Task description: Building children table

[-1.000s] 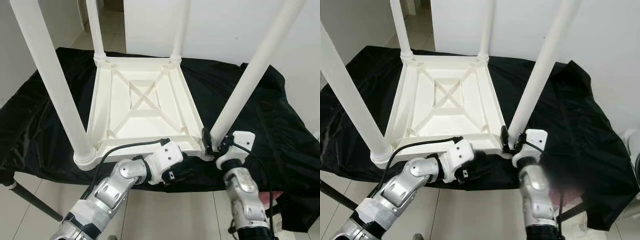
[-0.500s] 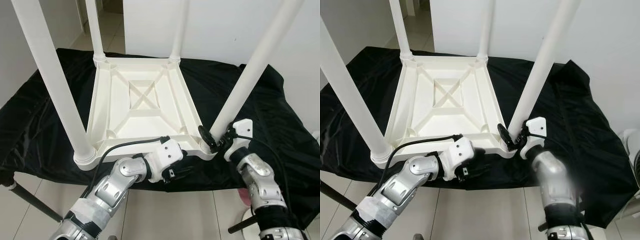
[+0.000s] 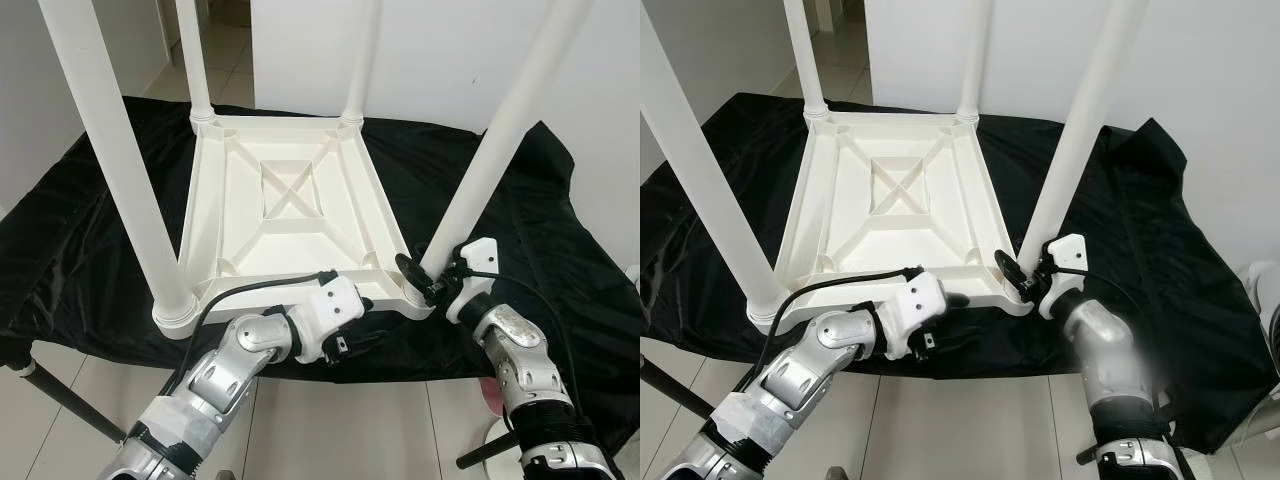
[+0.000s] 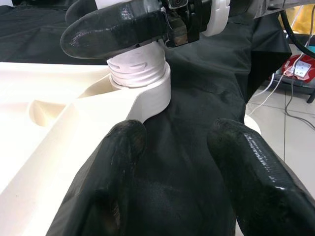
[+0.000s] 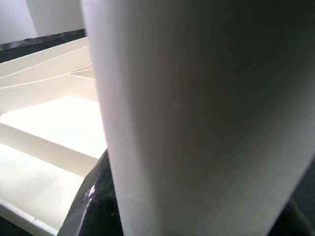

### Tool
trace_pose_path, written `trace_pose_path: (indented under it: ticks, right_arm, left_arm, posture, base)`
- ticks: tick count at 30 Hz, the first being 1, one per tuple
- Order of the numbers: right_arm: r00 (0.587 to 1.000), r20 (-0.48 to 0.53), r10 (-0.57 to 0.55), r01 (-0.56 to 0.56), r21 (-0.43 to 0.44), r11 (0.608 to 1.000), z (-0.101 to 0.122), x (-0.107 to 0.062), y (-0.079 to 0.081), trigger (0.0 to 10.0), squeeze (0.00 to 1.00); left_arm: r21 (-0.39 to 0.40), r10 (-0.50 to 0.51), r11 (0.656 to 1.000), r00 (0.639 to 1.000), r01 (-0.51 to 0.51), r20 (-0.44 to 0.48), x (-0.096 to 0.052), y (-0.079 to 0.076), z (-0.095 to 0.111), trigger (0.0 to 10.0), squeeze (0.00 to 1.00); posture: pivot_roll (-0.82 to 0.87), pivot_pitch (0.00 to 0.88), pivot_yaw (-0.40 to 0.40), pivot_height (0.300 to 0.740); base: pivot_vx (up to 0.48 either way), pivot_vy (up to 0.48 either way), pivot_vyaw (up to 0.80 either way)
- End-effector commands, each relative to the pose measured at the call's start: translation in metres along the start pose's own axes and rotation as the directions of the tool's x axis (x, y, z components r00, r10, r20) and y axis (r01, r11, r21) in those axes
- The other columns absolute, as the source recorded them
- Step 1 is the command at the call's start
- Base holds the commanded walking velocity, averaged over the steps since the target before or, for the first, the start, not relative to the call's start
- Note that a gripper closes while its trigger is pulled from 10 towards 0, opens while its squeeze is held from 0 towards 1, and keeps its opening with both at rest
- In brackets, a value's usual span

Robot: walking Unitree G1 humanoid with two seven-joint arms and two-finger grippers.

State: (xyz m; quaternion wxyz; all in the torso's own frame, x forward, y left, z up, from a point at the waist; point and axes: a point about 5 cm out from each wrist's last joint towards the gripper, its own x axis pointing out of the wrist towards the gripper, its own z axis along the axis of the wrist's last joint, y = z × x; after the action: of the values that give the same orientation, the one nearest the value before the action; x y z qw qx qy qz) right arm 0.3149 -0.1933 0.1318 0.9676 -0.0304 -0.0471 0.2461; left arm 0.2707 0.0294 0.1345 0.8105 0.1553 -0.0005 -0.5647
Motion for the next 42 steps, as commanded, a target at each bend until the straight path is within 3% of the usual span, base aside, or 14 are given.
trace_pose_path:
  ticks: [1,6,13,16,17,19,22,23,28,35,36,37,42]
  right_arm:
    - [0.998,-0.049,-0.037,0.038,0.019,0.999,-0.01,-0.005,-0.001,10.0,0.0]
    - [0.982,-0.054,-0.182,0.185,0.045,0.982,-0.012,-0.002,0.002,10.0,0.0]
    - [0.959,-0.037,-0.283,0.285,0.084,0.955,-0.011,0.001,0.012,10.0,0.0]
    - [0.914,-0.045,-0.404,0.406,0.119,0.906,-0.012,0.003,0.02,10.0,0.0]
    - [0.914,-0.045,-0.404,0.406,0.119,0.906,-0.012,0.003,0.02,10.0,0.0]
    - [0.851,-0.047,-0.522,0.523,0.155,0.838,-0.012,0.004,0.027,10.0,0.0]
    - [0.821,-0.047,-0.568,0.568,0.164,0.807,-0.011,0.004,0.031,10.0,0.0]
    - [0.793,-0.054,-0.607,0.605,0.184,0.775,-0.011,0.006,0.036,10.0,0.0]
    - [0.814,-0.049,-0.579,0.576,0.204,0.792,-0.006,0.015,0.053,10.0,0.0]
    - [0.82,-0.043,-0.571,0.569,0.175,0.804,-0.005,0.015,0.05,10.0,0.0]
    - [0.821,-0.034,-0.569,0.565,0.179,0.805,-0.004,0.015,0.049,10.0,0.26]
    - [0.826,-0.019,-0.564,0.556,0.192,0.809,-0.002,0.014,0.049,10.0,1.0]
    - [0.84,0.012,-0.543,0.53,0.199,0.824,0.001,0.012,0.047,10.0,1.0]
  left_arm:
    - [0.002,0.014,1.0,1.0,-0.014,-0.013,0.001,0.0,-0.001,10.0,0.0]
    - [0.002,0.013,1.0,1.0,-0.013,-0.019,0.002,0.0,-0.003,10.0,0.0]
    - [0.003,0.012,1.0,1.0,-0.012,-0.02,0.002,0.002,-0.003,10.0,0.0]
    - [0.006,0.007,1.0,1.0,-0.007,-0.018,0.004,0.001,-0.002,10.0,0.0]
    - [0.006,0.007,1.0,1.0,-0.007,-0.018,0.004,0.001,-0.002,10.0,0.0]
    - [0.009,0.002,1.0,1.0,-0.001,-0.017,0.005,0.001,-0.002,10.0,0.0]
    - [0.01,0.0,1.0,1.0,0.0,-0.018,0.005,0.001,-0.002,10.0,0.0]
    - [0.011,0.001,1.0,1.0,-0.001,-0.019,0.004,0.001,-0.002,10.0,0.0]
    - [0.009,0.005,1.0,1.0,-0.004,-0.022,0.003,0.001,-0.003,10.0,0.0]
    - [0.01,0.013,1.0,1.0,-0.013,-0.024,0.002,0.003,-0.003,10.0,0.0]
    - [0.01,0.016,1.0,1.0,-0.016,-0.024,0.002,0.003,-0.003,10.0,0.0]
    - [0.011,0.018,1.0,1.0,-0.018,-0.024,0.001,0.003,-0.003,10.0,0.0]
    - [0.01,0.018,1.0,1.0,-0.018,-0.024,0.0,0.002,-0.003,10.0,0.0]
  posture:
    - [-0.01,0.036,-0.066,0.74]
    - [-0.02,0.035,-0.061,0.74]
    - [-0.03,0.035,-0.056,0.74]
    - [-0.03,0.033,-0.051,0.74]
    - [-0.03,0.033,-0.051,0.74]
    - [-0.03,0.031,-0.052,0.74]
    - [-0.03,0.031,-0.052,0.74]
    - [-0.03,0.031,-0.051,0.74]
    - [-0.02,0.032,-0.054,0.74]
    - [-0.01,0.029,-0.059,0.74]
    - [-0.01,0.031,-0.06,0.74]
    - [-0.01,0.031,-0.061,0.74]
    - [-0.01,0.035,-0.06,0.74]
  base:
    - [0.0,0.0,0.0]
    - [0.0,0.0,0.0]
    - [0.0,0.0,0.0]
    - [0.0,0.0,0.0]
    - [0.0,0.0,0.0]
    - [0.0,0.0,0.0]
    - [0.0,0.0,0.0]
    - [0.0,0.0,0.0]
    - [0.0,0.0,0.0]
    - [0.0,0.0,0.0]
    - [0.0,0.0,0.0]
    - [0.0,0.0,0.0]
    - [0.0,0.0,0.0]
